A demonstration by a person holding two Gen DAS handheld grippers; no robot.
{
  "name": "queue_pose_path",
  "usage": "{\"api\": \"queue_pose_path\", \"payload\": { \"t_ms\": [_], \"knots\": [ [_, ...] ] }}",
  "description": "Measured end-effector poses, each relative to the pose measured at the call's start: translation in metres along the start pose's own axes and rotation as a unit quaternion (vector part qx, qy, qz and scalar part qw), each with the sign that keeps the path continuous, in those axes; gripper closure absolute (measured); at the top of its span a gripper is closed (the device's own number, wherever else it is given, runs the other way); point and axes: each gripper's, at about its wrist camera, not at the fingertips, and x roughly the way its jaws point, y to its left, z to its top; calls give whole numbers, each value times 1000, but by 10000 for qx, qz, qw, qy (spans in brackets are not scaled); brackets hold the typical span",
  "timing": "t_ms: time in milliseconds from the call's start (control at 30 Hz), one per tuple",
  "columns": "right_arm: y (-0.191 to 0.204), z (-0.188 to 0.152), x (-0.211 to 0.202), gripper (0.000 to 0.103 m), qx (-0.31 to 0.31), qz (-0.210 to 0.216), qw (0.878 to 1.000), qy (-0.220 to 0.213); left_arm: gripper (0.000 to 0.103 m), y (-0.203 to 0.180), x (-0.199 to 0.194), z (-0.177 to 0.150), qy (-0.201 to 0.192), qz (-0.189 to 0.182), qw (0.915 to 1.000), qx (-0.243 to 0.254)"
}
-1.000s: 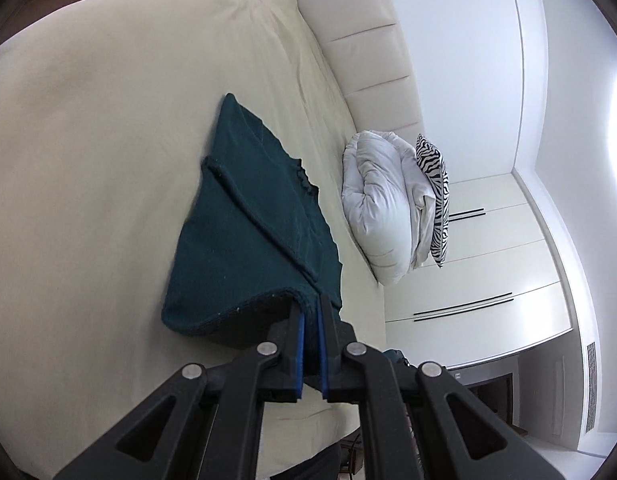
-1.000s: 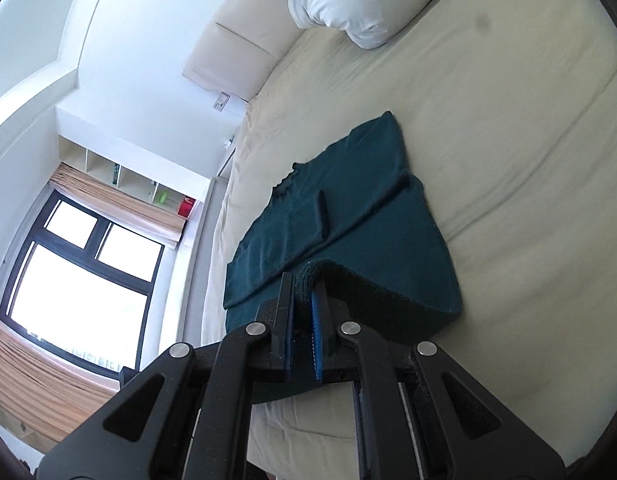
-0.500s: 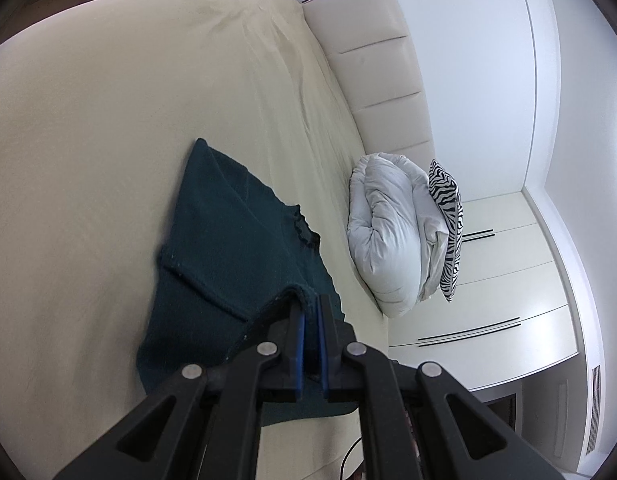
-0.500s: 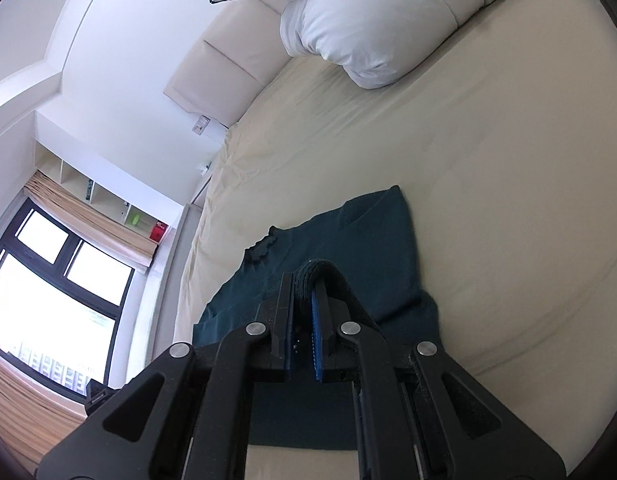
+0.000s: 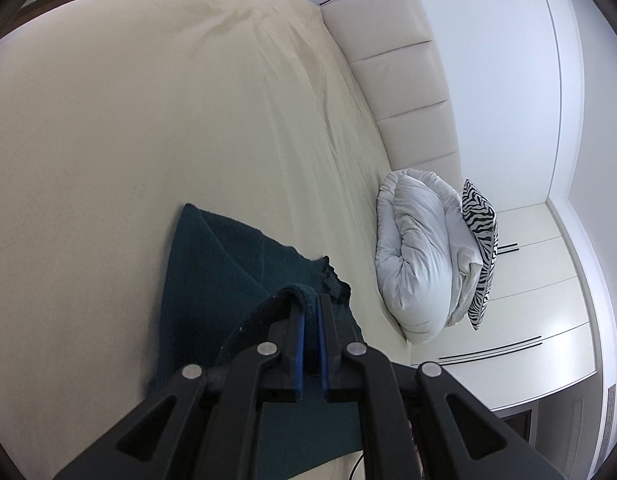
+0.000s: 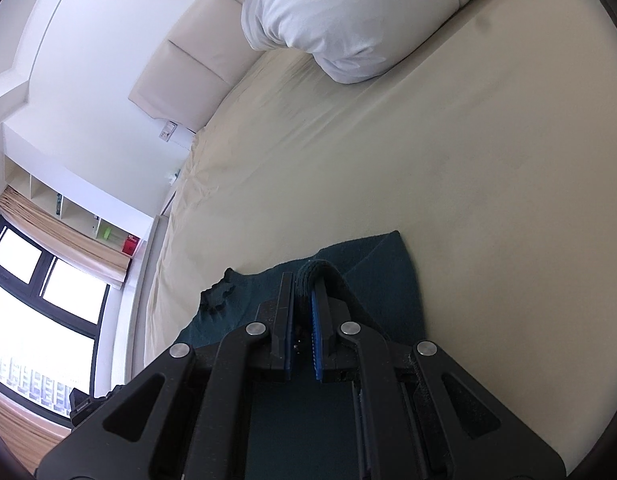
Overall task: Fold small clothes
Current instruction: 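Lift the hem with both tools and fold it toward the collar, then release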
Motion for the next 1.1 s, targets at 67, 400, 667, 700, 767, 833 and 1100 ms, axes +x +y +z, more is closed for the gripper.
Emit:
{"api": "queue_pose_path", "payload": {
  "t_ms": [67,400,667,700,767,833,1100],
  "knots": [
    [-2,8,17,97,24,-76,10000,4,97,4,7,8,-6,70,10000,13],
    [-16,32,91,93,132,-439,9989,113,94,23,60,42,-21,664,9977,92],
    [-35,40,95,59,322,-489,9983,-25,46,18,41,35,-125,451,9988,142],
    [-35,38,92,59,293,-514,9982,-40,46,15,37,33,-152,442,9987,186],
    [-33,33,82,59,213,-511,9984,-64,46,7,28,25,-178,499,9979,382],
    [-27,25,72,59,16,-570,9983,-78,46,4,21,13,-174,622,9962,577],
    [-2,-20,34,59,-1042,-988,9896,104,46,9,-6,-50,-181,1308,9814,1393]
  ]
}}
